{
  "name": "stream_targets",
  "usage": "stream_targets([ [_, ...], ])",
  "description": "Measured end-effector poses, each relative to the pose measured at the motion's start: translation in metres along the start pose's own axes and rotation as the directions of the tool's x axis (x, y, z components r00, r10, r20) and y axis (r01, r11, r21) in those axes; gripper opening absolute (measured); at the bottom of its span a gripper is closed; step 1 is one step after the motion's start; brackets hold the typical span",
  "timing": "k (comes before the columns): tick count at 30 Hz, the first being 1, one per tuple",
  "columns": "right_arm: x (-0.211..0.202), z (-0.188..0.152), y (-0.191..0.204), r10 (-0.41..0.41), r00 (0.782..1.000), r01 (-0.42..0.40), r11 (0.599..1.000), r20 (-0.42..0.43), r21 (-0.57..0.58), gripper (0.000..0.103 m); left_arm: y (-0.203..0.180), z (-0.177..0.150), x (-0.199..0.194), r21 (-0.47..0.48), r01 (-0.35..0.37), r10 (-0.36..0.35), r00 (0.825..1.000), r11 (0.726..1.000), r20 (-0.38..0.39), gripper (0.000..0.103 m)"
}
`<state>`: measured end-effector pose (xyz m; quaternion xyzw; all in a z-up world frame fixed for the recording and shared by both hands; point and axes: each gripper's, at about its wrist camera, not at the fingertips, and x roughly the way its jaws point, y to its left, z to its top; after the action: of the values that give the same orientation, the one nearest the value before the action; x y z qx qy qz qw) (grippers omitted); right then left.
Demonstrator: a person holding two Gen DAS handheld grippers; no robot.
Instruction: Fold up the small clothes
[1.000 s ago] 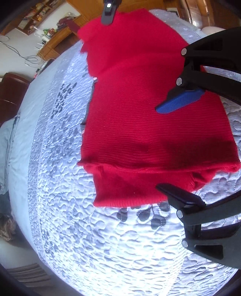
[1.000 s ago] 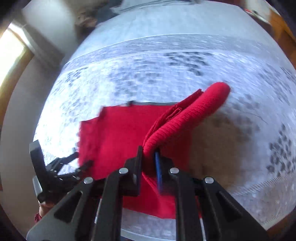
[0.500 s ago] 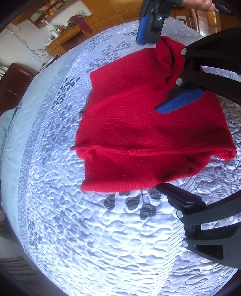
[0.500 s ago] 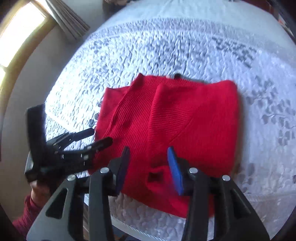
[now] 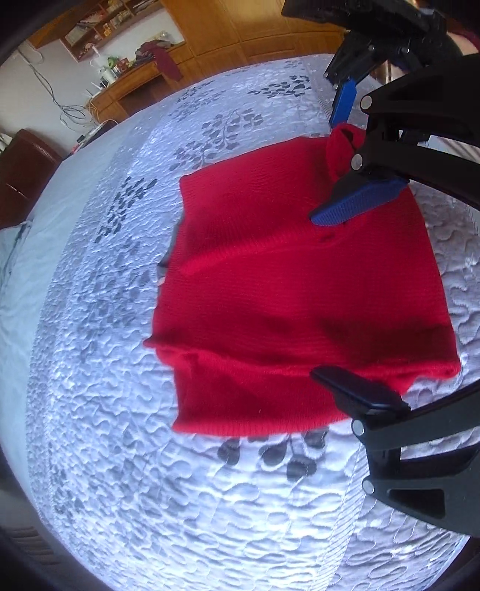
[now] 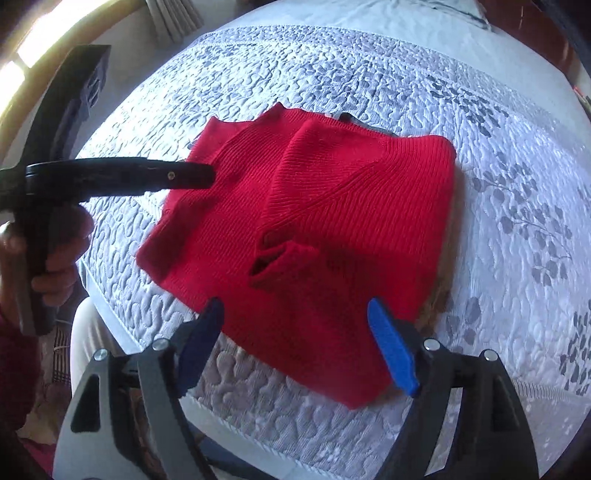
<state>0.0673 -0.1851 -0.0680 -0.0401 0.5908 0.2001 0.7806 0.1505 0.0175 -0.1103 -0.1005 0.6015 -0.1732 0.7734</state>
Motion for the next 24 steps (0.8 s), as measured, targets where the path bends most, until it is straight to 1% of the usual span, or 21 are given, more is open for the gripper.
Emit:
stream_targets([
  [1, 0.004, 0.002, -0.001, 0.006, 1.0, -0.006, 1.0, -0.001, -0.01, 0.067, 0.0, 0.0, 0.004, -0.014, 0.011, -0.011, 1.0, 1.0, -0.015, 0.079],
  [2, 0.006, 0.003, 0.0, 0.014, 1.0, -0.014, 1.0, -0.008, -0.015, 0.043, -0.001, 0.001, 0.007, -0.032, 0.022, -0.022, 0.999, 0.999, -0.03, 0.079],
  [3, 0.01, 0.004, -0.001, 0.041, 0.999, -0.042, 0.999, -0.025, -0.016, 0.019, -0.001, 0.001, 0.012, -0.047, 0.033, -0.035, 0.998, 0.998, -0.045, 0.079],
  [4, 0.012, 0.003, -0.002, 0.069, 0.997, -0.07, 0.997, -0.04, -0.012, 0.007, 0.0, 0.002, 0.015, -0.063, 0.046, -0.05, 0.997, 0.997, -0.065, 0.079],
  [5, 0.013, 0.002, -0.005, 0.11, 0.993, -0.11, 0.994, -0.05, 0.001, 0.006, 0.0, 0.002, 0.019, -0.081, 0.062, -0.068, 0.994, 0.995, -0.081, 0.079],
  [6, 0.01, 0.0, -0.005, 0.123, 0.992, -0.123, 0.992, -0.037, 0.004, 0.006, 0.0, 0.002, 0.023, -0.101, 0.08, -0.089, 0.991, 0.992, -0.096, 0.079],
  [8, -0.001, -0.003, -0.006, 0.123, 0.992, -0.123, 0.992, 0.0, -0.005, 0.006, -0.001, 0.003, 0.03, -0.133, 0.113, -0.129, 0.985, 0.985, -0.116, 0.079],
  [11, -0.027, -0.008, -0.015, 0.161, 0.984, -0.164, 0.986, 0.081, 0.023, 0.006, -0.005, 0.005, 0.039, -0.172, 0.15, -0.173, 0.976, 0.974, -0.129, 0.079],
  [12, -0.033, -0.009, -0.018, 0.166, 0.981, -0.169, 0.985, 0.097, 0.026, 0.006, -0.008, 0.006, 0.041, -0.184, 0.167, -0.192, 0.974, 0.969, -0.124, 0.079],
  [15, -0.048, -0.013, -0.021, 0.145, 0.981, -0.148, 0.989, 0.126, 0.009, 0.006, -0.016, 0.012, 0.046, -0.231, 0.212, -0.242, 0.964, 0.95, -0.109, 0.079],
  [17, -0.049, -0.014, -0.021, 0.146, 0.981, -0.148, 0.989, 0.126, 0.003, 0.006, -0.024, 0.018, 0.05, -0.24, 0.225, -0.256, 0.96, 0.944, -0.111, 0.079],
  [20, -0.048, -0.017, -0.022, 0.154, 0.979, -0.156, 0.988, 0.132, 0.005, 0.006, -0.037, 0.029, 0.061, -0.235, 0.218, -0.254, 0.958, 0.947, -0.136, 0.079],
  [23, -0.05, -0.019, -0.024, 0.174, 0.973, -0.179, 0.984, 0.15, 0.016, 0.006, -0.041, 0.039, 0.076, -0.263, 0.233, -0.281, 0.946, 0.936, -0.163, 0.075],
  [24, -0.051, -0.019, -0.026, 0.177, 0.972, -0.182, 0.983, 0.155, 0.019, 0.006, -0.041, 0.044, 0.081, -0.275, 0.236, -0.287, 0.944, 0.932, -0.163, 0.07],
])
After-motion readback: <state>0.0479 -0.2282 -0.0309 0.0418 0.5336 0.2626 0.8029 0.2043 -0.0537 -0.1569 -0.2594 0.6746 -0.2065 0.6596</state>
